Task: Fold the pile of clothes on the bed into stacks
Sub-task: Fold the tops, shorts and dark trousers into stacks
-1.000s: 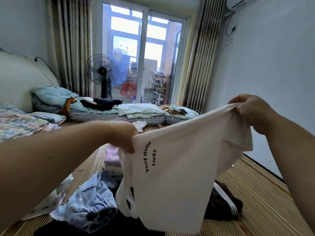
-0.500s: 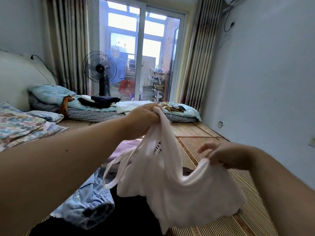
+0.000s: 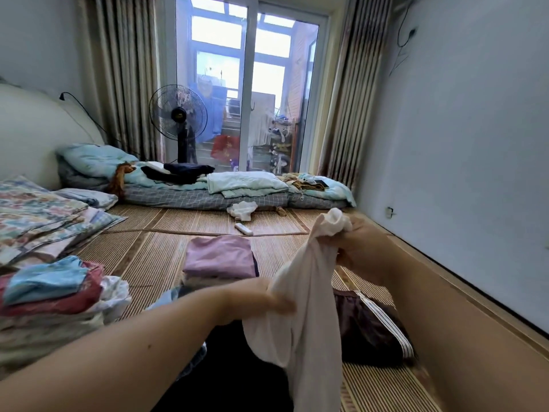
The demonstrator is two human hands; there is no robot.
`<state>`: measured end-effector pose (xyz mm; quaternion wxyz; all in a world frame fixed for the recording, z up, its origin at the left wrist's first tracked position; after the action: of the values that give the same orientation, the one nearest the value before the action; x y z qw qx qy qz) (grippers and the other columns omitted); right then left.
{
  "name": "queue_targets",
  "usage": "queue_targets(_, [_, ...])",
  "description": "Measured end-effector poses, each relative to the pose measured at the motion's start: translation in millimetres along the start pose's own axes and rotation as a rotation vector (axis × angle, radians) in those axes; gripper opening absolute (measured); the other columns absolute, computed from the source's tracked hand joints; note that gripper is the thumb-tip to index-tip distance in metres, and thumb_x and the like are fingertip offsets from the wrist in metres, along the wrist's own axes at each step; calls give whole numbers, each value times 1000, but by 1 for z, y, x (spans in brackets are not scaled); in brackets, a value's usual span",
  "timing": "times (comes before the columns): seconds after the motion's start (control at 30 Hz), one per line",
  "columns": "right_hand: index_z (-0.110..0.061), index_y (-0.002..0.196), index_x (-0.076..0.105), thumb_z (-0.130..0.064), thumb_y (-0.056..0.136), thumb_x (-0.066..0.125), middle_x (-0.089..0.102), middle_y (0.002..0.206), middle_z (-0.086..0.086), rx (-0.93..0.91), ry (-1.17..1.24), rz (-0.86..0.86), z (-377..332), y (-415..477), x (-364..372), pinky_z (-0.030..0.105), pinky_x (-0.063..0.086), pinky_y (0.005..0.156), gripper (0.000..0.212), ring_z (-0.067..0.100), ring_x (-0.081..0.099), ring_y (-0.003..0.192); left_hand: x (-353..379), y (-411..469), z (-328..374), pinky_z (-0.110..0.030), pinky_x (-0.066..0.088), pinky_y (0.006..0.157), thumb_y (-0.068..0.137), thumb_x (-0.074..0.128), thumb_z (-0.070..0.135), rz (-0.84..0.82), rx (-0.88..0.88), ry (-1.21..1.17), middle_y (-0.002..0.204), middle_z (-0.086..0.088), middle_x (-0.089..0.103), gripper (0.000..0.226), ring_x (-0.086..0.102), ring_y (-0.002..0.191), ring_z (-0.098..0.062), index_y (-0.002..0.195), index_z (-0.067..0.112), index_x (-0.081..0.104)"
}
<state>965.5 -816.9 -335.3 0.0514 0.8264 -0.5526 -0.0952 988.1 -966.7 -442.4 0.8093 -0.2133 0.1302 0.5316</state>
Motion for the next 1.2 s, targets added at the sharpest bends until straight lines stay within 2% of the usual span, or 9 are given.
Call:
queue_targets(0.17, [-18, 89, 66, -37, 77, 65, 72, 81, 2, 2, -130, 21, -24, -3, -35, 35, 60, 70, 23, 18, 70, 76, -42, 7, -20, -23, 46, 53, 88, 56, 9, 189, -197, 370, 75, -2, 58, 9, 54, 61, -15, 84, 16, 60])
queue_targets(0.37, [-26, 93, 66, -35, 96, 57, 71, 71, 4, 218, -546, 104, -32, -16, -95, 25, 44, 47, 13, 19, 66, 55, -121, -18, 36, -23, 45, 48, 91, 51, 9, 380, -105, -500, 68, -7, 48, 9, 47, 57, -17, 81, 9, 51])
queue_targets(0.5, [-10, 97, 71, 5, 89, 59, 71, 79, 13, 113, -258, 177, -33, -17, -100, 31, 55, 58, 21, 22, 68, 67, -142, -31, 102, -21, 53, 46, 95, 52, 23, 328, 145, -814, 71, -7, 65, 18, 64, 54, -17, 88, 9, 60])
queue_targets(0.6, [-1, 93, 71, 18, 76, 58, 70, 87, 18, 86, 50, 139, -25, -18, -87, 32, 58, 61, 29, 25, 70, 73, -147, -33, 134, -30, 58, 61, 97, 47, 12, 330, 306, -845, 103, -8, 64, 19, 64, 78, -20, 111, 18, 59])
queue_targets(0.8, [2, 74, 74, -24, 75, 64, 67, 68, 15, 117, 346, 77, -9, -13, -65, 30, 58, 57, 28, 20, 65, 58, -131, -28, 157, -30, 56, 54, 95, 44, -4, 294, 371, -715, 110, -10, 59, 32, 63, 79, -22, 110, 18, 63])
queue_targets(0.93, [-10, 96, 72, 3, 78, 69, 69, 99, 11, 179, -418, 263, -8, -7, -79, 32, 57, 66, 22, 22, 67, 81, -130, -27, 159, -28, 55, 52, 94, 45, -4, 291, 389, -664, 92, -4, 65, 33, 66, 60, -13, 101, 20, 66])
queue_targets(1.0, [-11, 109, 68, -6, 83, 64, 67, 111, 10, 246, -980, 436, -18, -9, -100, 31, 52, 80, 26, 26, 64, 98, -138, -28, 158, -28, 55, 53, 94, 45, -4, 323, 398, -638, 93, -2, 67, 33, 64, 67, -15, 103, 20, 66])
queue_targets(1.07, [-5, 101, 66, -19, 92, 56, 67, 102, 14, 337, -1257, 521, -26, -20, -113, 27, 43, 68, 19, 27, 60, 86, -153, -31, 155, -26, 55, 55, 94, 45, -4, 395, 416, -640, 95, -1, 66, 34, 60, 72, -15, 99, 21, 66])
queue_targets(1.2, [-9, 84, 53, -18, 98, 52, 51, 52, 6, 559, -317, 457, -8, -43, -135, 21, 40, 40, 17, 15, 46, 45, -182, -39, 148, -26, 56, 55, 93, 49, -4, 496, 438, -617, 95, -2, 70, 32, 63, 66, -12, 92, 22, 67])
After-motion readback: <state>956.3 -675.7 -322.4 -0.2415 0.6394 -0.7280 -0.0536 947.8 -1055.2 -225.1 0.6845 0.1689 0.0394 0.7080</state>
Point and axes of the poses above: each hand's wrist, its own y-axis towards the middle knuckle, its own x-axis out of the palm, z = x × y, the point moved 7 cm from there along y, towards the middle knuckle
